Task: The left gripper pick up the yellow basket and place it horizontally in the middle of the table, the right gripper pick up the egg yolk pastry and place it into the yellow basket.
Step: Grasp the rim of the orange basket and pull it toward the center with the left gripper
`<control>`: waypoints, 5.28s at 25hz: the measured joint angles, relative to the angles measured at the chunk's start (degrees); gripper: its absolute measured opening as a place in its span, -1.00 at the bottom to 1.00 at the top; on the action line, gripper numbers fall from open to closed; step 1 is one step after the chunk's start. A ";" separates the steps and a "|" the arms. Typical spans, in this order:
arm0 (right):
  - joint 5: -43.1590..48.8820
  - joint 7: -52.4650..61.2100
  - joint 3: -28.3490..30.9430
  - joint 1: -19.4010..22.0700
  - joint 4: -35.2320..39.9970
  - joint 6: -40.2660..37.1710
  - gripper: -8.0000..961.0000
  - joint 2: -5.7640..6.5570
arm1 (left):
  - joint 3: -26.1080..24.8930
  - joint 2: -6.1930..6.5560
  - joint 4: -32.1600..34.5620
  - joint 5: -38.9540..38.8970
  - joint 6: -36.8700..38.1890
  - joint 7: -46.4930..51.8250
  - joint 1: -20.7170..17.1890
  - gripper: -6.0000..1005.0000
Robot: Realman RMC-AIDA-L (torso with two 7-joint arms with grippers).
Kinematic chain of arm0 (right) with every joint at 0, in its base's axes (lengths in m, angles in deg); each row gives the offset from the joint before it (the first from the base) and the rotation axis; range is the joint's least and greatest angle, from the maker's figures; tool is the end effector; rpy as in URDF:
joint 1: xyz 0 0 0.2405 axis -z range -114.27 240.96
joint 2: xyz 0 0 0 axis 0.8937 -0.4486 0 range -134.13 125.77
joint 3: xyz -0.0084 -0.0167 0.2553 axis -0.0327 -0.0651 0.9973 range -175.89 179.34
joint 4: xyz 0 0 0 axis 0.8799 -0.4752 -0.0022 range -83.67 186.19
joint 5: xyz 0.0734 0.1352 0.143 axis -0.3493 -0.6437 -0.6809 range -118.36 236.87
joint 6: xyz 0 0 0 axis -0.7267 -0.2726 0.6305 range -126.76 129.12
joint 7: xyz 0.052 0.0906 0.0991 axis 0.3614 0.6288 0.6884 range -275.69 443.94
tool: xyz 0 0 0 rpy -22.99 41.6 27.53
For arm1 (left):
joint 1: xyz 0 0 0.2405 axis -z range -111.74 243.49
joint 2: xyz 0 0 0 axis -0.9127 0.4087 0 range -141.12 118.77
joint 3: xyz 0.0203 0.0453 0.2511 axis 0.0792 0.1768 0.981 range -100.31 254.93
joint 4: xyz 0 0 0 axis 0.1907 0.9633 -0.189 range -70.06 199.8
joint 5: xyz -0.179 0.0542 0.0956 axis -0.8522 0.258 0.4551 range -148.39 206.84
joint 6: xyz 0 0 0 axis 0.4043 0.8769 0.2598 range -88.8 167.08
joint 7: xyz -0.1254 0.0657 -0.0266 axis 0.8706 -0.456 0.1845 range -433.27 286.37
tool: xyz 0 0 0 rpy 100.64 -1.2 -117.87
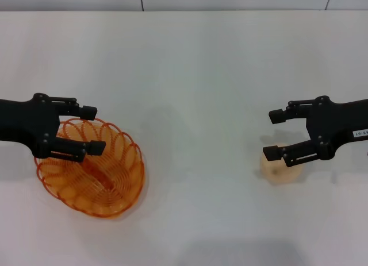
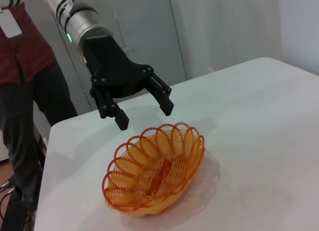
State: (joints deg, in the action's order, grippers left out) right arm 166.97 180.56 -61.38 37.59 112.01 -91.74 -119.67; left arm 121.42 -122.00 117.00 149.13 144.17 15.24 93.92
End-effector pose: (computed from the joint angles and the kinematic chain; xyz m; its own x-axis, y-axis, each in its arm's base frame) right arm 0.2125 0.3253 0.0245 0.9114 -0.2688 -0.3118 -0.3021 -0.9512 -0.0633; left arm -0.2672 0.3143 0.0768 0.9043 0.3270 0.2746 0.3583 -0.9309 -0.0713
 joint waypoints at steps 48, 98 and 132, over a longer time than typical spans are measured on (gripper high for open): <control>-2.25 0.20 -0.09 -0.20 -0.01 -0.58 0.79 0.09 | -3.26 0.81 2.89 32.10 -8.14 24.92 9.52 0.62; -2.79 -0.11 -0.70 0.36 -0.01 -1.13 0.79 0.18 | -1.18 -2.18 -5.78 37.72 -15.58 27.94 13.80 -0.09; -2.78 0.14 -0.70 0.32 0.26 -1.31 0.79 0.18 | -1.18 -2.10 -6.35 38.01 -17.56 28.60 14.49 -0.65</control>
State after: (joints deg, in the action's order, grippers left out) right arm 164.20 180.70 -62.08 37.91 112.27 -93.04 -119.49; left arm 120.24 -124.09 110.64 187.14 126.61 43.83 108.41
